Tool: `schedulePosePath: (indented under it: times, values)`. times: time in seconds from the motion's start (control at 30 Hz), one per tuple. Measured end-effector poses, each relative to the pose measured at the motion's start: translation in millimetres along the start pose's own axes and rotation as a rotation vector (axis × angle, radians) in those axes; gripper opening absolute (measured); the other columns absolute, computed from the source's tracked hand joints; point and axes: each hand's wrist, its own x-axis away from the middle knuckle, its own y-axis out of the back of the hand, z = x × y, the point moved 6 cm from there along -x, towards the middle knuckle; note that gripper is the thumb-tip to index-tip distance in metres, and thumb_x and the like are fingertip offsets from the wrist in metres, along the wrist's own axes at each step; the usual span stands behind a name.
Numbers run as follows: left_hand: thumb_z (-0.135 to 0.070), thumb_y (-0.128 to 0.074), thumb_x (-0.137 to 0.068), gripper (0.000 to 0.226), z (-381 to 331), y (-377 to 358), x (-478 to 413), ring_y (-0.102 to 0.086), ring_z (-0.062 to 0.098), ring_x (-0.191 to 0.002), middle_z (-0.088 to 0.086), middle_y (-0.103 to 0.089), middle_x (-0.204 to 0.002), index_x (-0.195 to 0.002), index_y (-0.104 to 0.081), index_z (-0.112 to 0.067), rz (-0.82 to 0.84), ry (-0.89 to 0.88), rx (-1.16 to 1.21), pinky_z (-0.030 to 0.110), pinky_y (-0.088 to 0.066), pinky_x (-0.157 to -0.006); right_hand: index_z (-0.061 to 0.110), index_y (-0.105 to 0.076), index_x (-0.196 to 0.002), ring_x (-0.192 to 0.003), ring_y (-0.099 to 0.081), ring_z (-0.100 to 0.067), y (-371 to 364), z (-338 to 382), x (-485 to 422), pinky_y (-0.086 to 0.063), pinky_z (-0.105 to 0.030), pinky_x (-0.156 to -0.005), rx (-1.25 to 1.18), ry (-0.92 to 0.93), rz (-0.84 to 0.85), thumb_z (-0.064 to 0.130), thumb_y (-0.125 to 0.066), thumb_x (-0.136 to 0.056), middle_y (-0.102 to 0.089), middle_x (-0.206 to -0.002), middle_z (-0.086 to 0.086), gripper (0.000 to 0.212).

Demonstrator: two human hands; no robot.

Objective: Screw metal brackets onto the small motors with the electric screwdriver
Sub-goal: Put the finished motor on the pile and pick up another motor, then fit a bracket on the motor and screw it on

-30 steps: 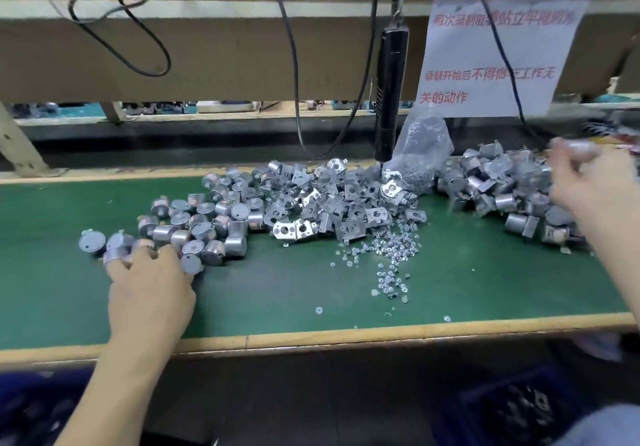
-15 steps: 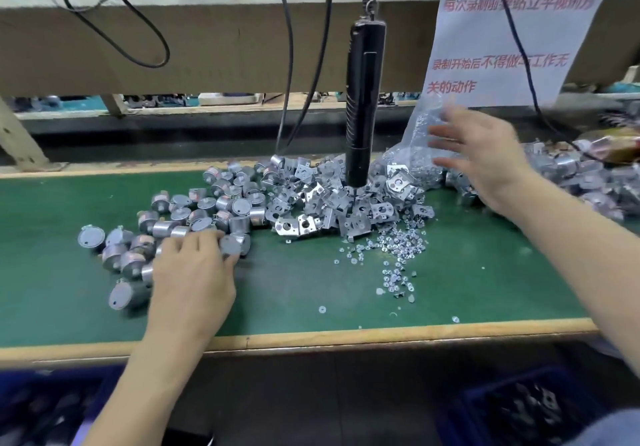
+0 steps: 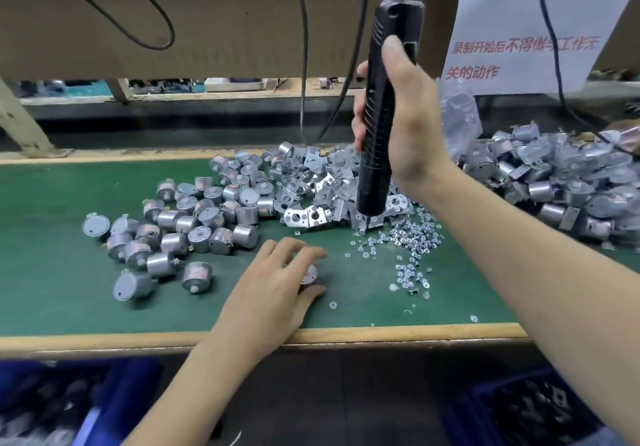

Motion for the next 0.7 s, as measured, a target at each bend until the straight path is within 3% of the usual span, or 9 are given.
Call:
schedulePosePath:
  times: [0.13,0.23,0.33,0.47,0.63,0.7]
  values:
    - [-0.033,-0.079,-0.081,0.045,15.6,-4.6,0.9,-0.058,0.013,-0.104,-0.006,-0.060,-0.110,-0.120,-0.061,-0.020,-0.002,0.236,0.184,0.026,-0.043,-0.092,0.007,-0.054,-0.086,-0.050,-0.046,-0.020,3.7,-16.8,9.1,-0.041,-0.031,-0.049,-0.045,-0.080,0.024,0.061,-0.027,-0.098,-0.053,-0.063,-0.004,0.062]
    - [-0.025,-0.083,-0.077,0.042,16.0,-4.6,-1.0,-0.057,-0.004,-0.089,-0.011,-0.067,-0.104,-0.114,-0.063,-0.021,-0.017,0.255,0.274,0.013,-0.043,-0.083,0.011,-0.054,-0.080,-0.049,-0.046,-0.021,4.6,-29.7,16.4,-0.040,-0.031,-0.049,-0.078,-0.097,0.008,0.062,-0.026,-0.098,-0.053,-0.062,-0.004,0.060]
    - [-0.012,-0.082,-0.078,0.045,12.6,-4.8,-1.9,-0.060,-0.005,-0.092,-0.015,-0.067,-0.109,-0.116,-0.061,-0.025,-0.001,0.237,0.359,0.004,-0.042,-0.077,0.013,-0.054,-0.078,-0.050,-0.045,-0.023,4.7,-37.0,20.9,-0.039,-0.031,-0.050,-0.109,-0.082,-0.016,0.060,-0.026,-0.099,-0.053,-0.062,-0.006,0.059]
    - [-0.008,-0.078,-0.077,0.048,12.4,-4.1,-2.7,-0.058,-0.004,-0.094,-0.015,-0.064,-0.110,-0.118,-0.061,-0.024,-0.004,0.216,0.365,0.006,-0.044,-0.078,0.014,-0.056,-0.075,-0.050,-0.045,-0.024,1.2,-43.0,23.2,-0.039,-0.032,-0.051,-0.122,-0.068,-0.046,0.059,-0.026,-0.099,-0.054,-0.061,-0.007,0.059]
    - [-0.033,-0.083,-0.075,0.047,16.1,-3.1,-3.1,-0.055,0.002,-0.093,-0.016,-0.061,-0.097,-0.115,-0.060,-0.027,-0.049,0.288,0.263,0.019,-0.042,-0.083,0.012,-0.056,-0.076,-0.049,-0.047,-0.023,-3.0,-49.6,24.5,-0.041,-0.031,-0.049,-0.117,-0.061,-0.057,0.056,-0.026,-0.100,-0.055,-0.060,-0.005,0.059]
    - [-0.027,-0.082,-0.076,0.045,16.6,-3.5,-4.8,-0.059,0.003,-0.092,-0.018,-0.063,-0.098,-0.115,-0.059,-0.027,-0.044,0.281,0.287,0.023,-0.044,-0.081,0.013,-0.056,-0.074,-0.049,-0.047,-0.023,-3.2,-50.0,23.8,-0.041,-0.032,-0.049,-0.118,-0.062,-0.060,0.056,-0.025,-0.100,-0.055,-0.060,-0.005,0.059]
